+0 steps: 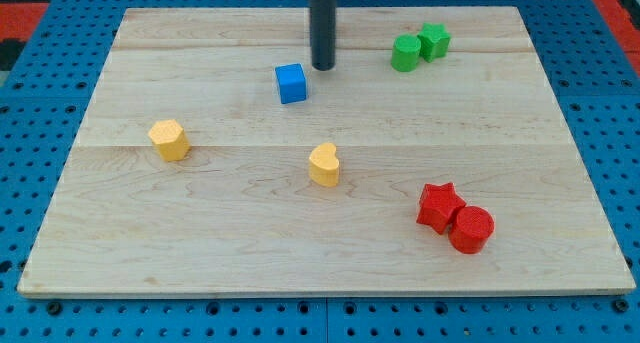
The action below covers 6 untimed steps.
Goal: Locate the blue cube above the yellow hexagon
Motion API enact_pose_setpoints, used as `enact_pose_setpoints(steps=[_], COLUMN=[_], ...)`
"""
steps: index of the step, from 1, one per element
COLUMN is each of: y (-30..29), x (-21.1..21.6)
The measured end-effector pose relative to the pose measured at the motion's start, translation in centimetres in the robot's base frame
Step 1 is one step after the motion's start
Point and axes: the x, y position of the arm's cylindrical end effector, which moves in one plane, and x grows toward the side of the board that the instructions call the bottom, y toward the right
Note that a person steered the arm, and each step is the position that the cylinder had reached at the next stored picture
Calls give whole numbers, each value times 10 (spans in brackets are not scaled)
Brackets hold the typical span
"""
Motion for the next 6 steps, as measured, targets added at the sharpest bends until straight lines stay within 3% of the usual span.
enact_pose_setpoints(steps=[1, 3, 6], y=[-22, -134, -171], x=[26, 26, 45])
